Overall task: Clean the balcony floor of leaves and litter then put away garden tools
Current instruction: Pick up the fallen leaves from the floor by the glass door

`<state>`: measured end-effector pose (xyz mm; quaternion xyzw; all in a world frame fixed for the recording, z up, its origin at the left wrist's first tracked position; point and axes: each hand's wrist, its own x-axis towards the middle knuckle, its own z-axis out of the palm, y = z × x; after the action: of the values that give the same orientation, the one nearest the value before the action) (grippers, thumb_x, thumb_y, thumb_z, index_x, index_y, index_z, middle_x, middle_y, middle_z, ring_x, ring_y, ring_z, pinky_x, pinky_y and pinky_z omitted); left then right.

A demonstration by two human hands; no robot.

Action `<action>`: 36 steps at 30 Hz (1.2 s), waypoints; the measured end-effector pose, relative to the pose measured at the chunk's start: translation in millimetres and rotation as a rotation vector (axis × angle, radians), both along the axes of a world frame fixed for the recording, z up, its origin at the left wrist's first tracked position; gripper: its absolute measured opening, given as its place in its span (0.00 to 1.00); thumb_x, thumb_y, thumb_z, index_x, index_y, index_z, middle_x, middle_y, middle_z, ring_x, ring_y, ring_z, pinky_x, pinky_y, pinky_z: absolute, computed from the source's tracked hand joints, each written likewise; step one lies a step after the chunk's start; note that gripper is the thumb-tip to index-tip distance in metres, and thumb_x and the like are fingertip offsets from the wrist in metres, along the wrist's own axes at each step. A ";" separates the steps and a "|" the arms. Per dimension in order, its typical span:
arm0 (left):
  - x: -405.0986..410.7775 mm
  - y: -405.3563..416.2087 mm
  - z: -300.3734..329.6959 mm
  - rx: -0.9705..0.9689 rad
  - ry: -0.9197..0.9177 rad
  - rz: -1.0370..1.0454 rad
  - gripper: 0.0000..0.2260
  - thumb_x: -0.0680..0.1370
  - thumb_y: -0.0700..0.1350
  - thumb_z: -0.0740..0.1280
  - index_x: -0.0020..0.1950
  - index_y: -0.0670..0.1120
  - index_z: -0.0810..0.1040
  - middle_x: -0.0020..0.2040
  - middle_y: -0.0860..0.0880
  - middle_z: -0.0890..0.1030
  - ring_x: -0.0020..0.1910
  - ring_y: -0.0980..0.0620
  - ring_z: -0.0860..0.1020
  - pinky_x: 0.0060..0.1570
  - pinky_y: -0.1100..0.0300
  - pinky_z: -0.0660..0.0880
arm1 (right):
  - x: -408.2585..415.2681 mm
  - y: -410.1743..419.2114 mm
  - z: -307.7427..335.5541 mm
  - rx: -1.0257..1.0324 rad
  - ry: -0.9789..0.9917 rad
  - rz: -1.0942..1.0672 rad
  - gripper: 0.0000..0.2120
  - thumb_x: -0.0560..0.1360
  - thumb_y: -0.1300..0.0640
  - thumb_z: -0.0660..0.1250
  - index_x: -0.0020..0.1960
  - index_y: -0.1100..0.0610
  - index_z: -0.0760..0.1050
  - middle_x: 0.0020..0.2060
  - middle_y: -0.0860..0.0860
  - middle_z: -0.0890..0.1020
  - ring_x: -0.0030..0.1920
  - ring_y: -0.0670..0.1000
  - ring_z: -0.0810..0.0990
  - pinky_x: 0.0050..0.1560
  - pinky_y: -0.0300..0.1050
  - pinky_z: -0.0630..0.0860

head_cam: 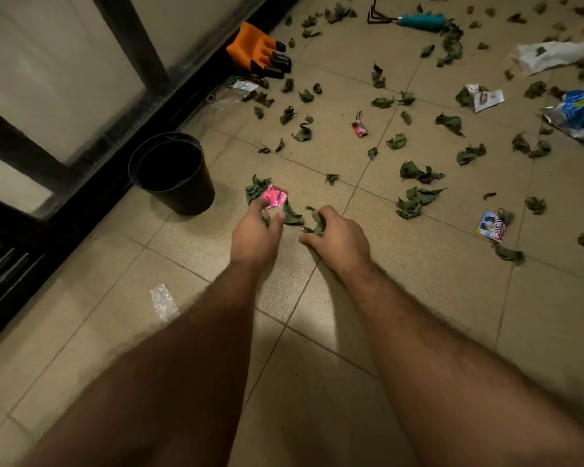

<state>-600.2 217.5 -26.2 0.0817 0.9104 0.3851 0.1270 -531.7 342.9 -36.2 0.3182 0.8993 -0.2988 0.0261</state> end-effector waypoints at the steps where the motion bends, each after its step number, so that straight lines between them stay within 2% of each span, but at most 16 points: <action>1: -4.2 3.4 -1.6 -0.047 0.025 -0.045 0.21 0.82 0.53 0.64 0.73 0.48 0.68 0.59 0.46 0.80 0.55 0.48 0.79 0.46 0.60 0.73 | 0.3 -0.6 -1.0 0.048 -0.017 0.008 0.20 0.74 0.45 0.72 0.62 0.52 0.73 0.52 0.50 0.83 0.49 0.52 0.80 0.43 0.42 0.71; 4: -9.5 16.5 -6.0 -0.183 0.071 -0.150 0.22 0.80 0.55 0.65 0.70 0.46 0.70 0.57 0.43 0.80 0.56 0.44 0.79 0.47 0.57 0.70 | 8.0 2.8 -4.0 0.083 -0.003 -0.028 0.11 0.78 0.47 0.68 0.53 0.53 0.75 0.43 0.50 0.81 0.42 0.51 0.77 0.37 0.43 0.69; 6: -8.2 26.3 -8.1 -0.233 0.055 -0.168 0.22 0.79 0.56 0.67 0.66 0.44 0.71 0.55 0.43 0.81 0.56 0.44 0.79 0.47 0.57 0.69 | 17.9 9.9 -5.1 0.011 0.051 -0.080 0.09 0.78 0.48 0.67 0.47 0.53 0.75 0.38 0.48 0.79 0.39 0.50 0.75 0.34 0.43 0.67; 9: -1.2 35.7 -12.1 -0.301 0.070 -0.199 0.19 0.78 0.56 0.69 0.60 0.44 0.74 0.52 0.44 0.81 0.53 0.45 0.79 0.46 0.56 0.70 | 31.3 23.5 -5.2 -0.245 0.192 -0.200 0.11 0.78 0.51 0.68 0.39 0.54 0.72 0.33 0.47 0.75 0.34 0.46 0.71 0.32 0.42 0.65; 12: 6.6 41.5 -18.0 -0.312 0.081 -0.231 0.13 0.80 0.53 0.67 0.55 0.44 0.75 0.46 0.46 0.79 0.45 0.48 0.75 0.43 0.56 0.68 | 35.9 35.5 -7.4 -0.432 0.263 -0.303 0.11 0.76 0.55 0.69 0.38 0.57 0.72 0.31 0.51 0.75 0.31 0.47 0.70 0.32 0.42 0.67; 14: 10.0 42.8 -18.2 -0.290 0.073 -0.215 0.10 0.81 0.50 0.65 0.53 0.43 0.75 0.43 0.48 0.75 0.44 0.48 0.74 0.41 0.57 0.67 | 36.6 37.9 -6.2 -0.589 0.304 -0.397 0.11 0.76 0.57 0.68 0.36 0.55 0.71 0.28 0.50 0.74 0.27 0.46 0.70 0.26 0.39 0.65; 16: 12.7 41.4 -15.1 -0.232 0.065 -0.175 0.07 0.81 0.48 0.63 0.49 0.44 0.74 0.40 0.49 0.74 0.42 0.49 0.75 0.38 0.59 0.66 | 38.4 38.5 -4.3 -0.731 0.355 -0.476 0.15 0.76 0.60 0.68 0.33 0.52 0.67 0.25 0.48 0.72 0.24 0.46 0.69 0.22 0.37 0.62; 19: 16.7 35.2 -10.5 -0.086 -0.020 -0.036 0.06 0.80 0.45 0.65 0.45 0.43 0.73 0.35 0.51 0.73 0.36 0.53 0.74 0.31 0.65 0.68 | 43.9 39.3 -3.6 -0.853 0.417 -0.517 0.16 0.75 0.63 0.67 0.32 0.53 0.66 0.27 0.51 0.72 0.24 0.48 0.69 0.20 0.37 0.62; 22: 23.2 29.4 -8.6 0.204 -0.212 0.163 0.06 0.78 0.41 0.66 0.42 0.44 0.71 0.39 0.46 0.80 0.37 0.49 0.81 0.36 0.56 0.80 | 49.8 38.5 -1.3 -0.868 0.435 -0.529 0.16 0.75 0.64 0.68 0.33 0.54 0.66 0.25 0.49 0.73 0.21 0.45 0.70 0.20 0.36 0.64; 24: 28.1 26.4 -7.0 0.444 -0.363 0.268 0.08 0.78 0.36 0.65 0.42 0.44 0.68 0.43 0.40 0.81 0.38 0.46 0.82 0.33 0.54 0.81 | 52.3 37.5 2.3 -0.854 0.444 -0.530 0.18 0.76 0.62 0.70 0.33 0.54 0.65 0.21 0.45 0.72 0.20 0.42 0.71 0.19 0.35 0.65; 26: 33.4 24.2 -2.8 0.577 -0.467 0.321 0.07 0.79 0.33 0.63 0.45 0.44 0.68 0.44 0.40 0.80 0.38 0.46 0.82 0.33 0.55 0.81 | 54.9 36.1 7.9 -0.854 0.453 -0.541 0.17 0.76 0.58 0.72 0.34 0.54 0.66 0.23 0.46 0.77 0.21 0.42 0.73 0.20 0.35 0.67; 28: 38.5 23.9 1.1 0.647 -0.554 0.352 0.07 0.80 0.33 0.61 0.51 0.45 0.68 0.42 0.42 0.78 0.35 0.49 0.80 0.33 0.55 0.80 | 57.3 37.0 12.8 -0.880 0.455 -0.562 0.15 0.75 0.53 0.73 0.37 0.54 0.69 0.32 0.52 0.83 0.25 0.45 0.75 0.21 0.36 0.67; 31: 43.0 25.2 2.8 0.658 -0.621 0.371 0.10 0.81 0.34 0.58 0.59 0.46 0.69 0.38 0.45 0.75 0.29 0.54 0.73 0.30 0.59 0.74 | 61.5 40.6 19.7 -0.954 0.448 -0.584 0.12 0.75 0.48 0.72 0.41 0.53 0.72 0.37 0.56 0.81 0.31 0.49 0.75 0.23 0.37 0.65; 36: 52.3 28.2 0.8 0.576 -0.592 0.278 0.02 0.82 0.41 0.63 0.50 0.46 0.75 0.34 0.48 0.71 0.26 0.56 0.67 0.24 0.64 0.64 | 65.6 49.3 30.8 -1.166 0.500 -0.604 0.08 0.77 0.52 0.69 0.47 0.53 0.71 0.32 0.50 0.75 0.26 0.46 0.69 0.23 0.37 0.59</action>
<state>-548.0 245.7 -25.4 -0.1236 0.6925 0.6437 0.3013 -466.1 392.2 -5.4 0.4099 0.4436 -0.7908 -0.0991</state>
